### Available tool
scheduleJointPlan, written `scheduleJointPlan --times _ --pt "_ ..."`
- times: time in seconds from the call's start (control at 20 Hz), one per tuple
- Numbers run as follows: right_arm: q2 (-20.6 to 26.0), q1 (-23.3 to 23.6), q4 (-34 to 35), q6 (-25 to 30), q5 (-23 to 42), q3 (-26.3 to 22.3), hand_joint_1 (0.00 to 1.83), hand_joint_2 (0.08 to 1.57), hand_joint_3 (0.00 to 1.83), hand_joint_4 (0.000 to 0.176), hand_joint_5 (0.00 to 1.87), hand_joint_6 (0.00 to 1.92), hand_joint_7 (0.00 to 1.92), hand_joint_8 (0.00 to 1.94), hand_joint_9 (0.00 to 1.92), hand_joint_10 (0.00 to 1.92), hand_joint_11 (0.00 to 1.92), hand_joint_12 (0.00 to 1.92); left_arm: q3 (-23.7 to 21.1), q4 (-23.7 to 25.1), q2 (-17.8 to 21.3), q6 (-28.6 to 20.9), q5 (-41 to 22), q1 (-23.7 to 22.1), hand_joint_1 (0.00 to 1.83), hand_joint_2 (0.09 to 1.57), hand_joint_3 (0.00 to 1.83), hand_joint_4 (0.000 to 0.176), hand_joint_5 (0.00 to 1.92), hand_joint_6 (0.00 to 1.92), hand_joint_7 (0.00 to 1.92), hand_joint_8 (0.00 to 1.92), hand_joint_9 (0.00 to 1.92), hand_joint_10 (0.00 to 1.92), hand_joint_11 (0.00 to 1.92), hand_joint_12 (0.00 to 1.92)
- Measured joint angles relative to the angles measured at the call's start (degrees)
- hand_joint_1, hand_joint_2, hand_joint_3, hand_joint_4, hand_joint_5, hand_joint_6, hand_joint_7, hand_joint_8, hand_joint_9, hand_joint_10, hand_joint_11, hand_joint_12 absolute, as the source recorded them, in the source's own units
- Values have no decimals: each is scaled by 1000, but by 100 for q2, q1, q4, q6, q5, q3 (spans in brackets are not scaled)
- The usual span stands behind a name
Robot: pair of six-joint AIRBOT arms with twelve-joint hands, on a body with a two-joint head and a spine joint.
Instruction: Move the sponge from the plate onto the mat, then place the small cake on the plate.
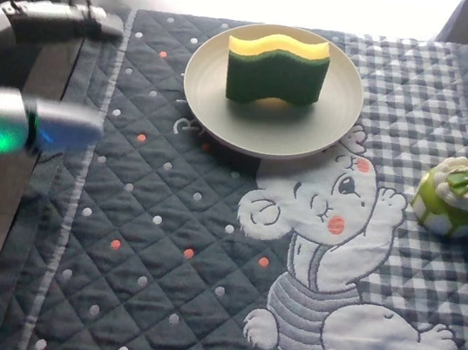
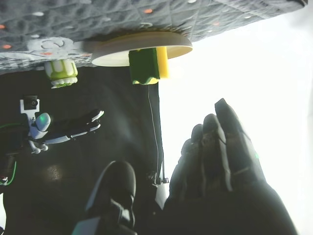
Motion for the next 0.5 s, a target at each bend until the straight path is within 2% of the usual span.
scheduleJointPlan --times 0.05,0.1,0.15,0.2,0.25,0.3,0.35,0.4,0.45,0.5 --pt "-28 0 7 -2 -20 9 765 1143 2 123 428 0 275 0 302 0 169 415 0 42 0 0 39 0 762 1001 0 0 494 0 249 0 200 18 0 671" --pt "-46 2 -11 0 -28 11 779 1144 1 119 425 0 271 0 301 0 170 411 11 44 -7 -2 44 -15 780 991 0 1 487 0 245 0 199 10 0 710" --pt "-44 0 -50 0 -31 11 787 1142 0 123 420 0 266 0 290 0 161 404 76 74 -59 -4 118 -129 823 994 0 0 463 0 235 0 177 2 0 695" --pt "-44 0 -46 0 -33 11 800 1135 0 138 396 0 250 0 258 0 135 390 271 120 -223 -7 284 -409 878 966 0 0 433 0 236 1 188 5 0 730" --pt "-44 2 -42 2 -31 15 836 1122 0 149 378 1 246 0 239 0 108 377 577 297 -509 0 549 -879 921 935 0 0 368 0 205 3 172 3 0 660" --pt "-44 2 -39 0 -33 17 866 1115 0 151 366 0 241 0 228 0 73 361 752 400 -684 -2 743 -1158 903 935 0 0 336 0 189 0 166 2 0 644" --pt "-44 2 -48 15 -33 15 845 1108 0 171 317 0 211 0 198 0 27 340 953 501 -911 -4 966 -1469 865 931 0 33 288 3 149 6 107 11 0 452" --pt "-44 2 -103 46 -11 11 887 1090 0 175 283 2 196 0 200 3 44 347 1196 667 -1180 -20 1233 -1766 837 920 0 49 267 2 138 3 90 7 0 374" --pt "-44 2 -199 98 26 9 890 1060 0 176 264 0 182 0 206 5 96 370 1462 922 -1469 -92 1578 -2065 789 915 0 71 267 2 128 0 98 6 0 397" --pt "-42 0 -273 144 42 -4 910 1047 0 176 257 0 181 0 208 5 114 376 1753 1121 -1797 -168 2022 -2369 813 908 0 70 277 1 142 1 123 5 0 476"
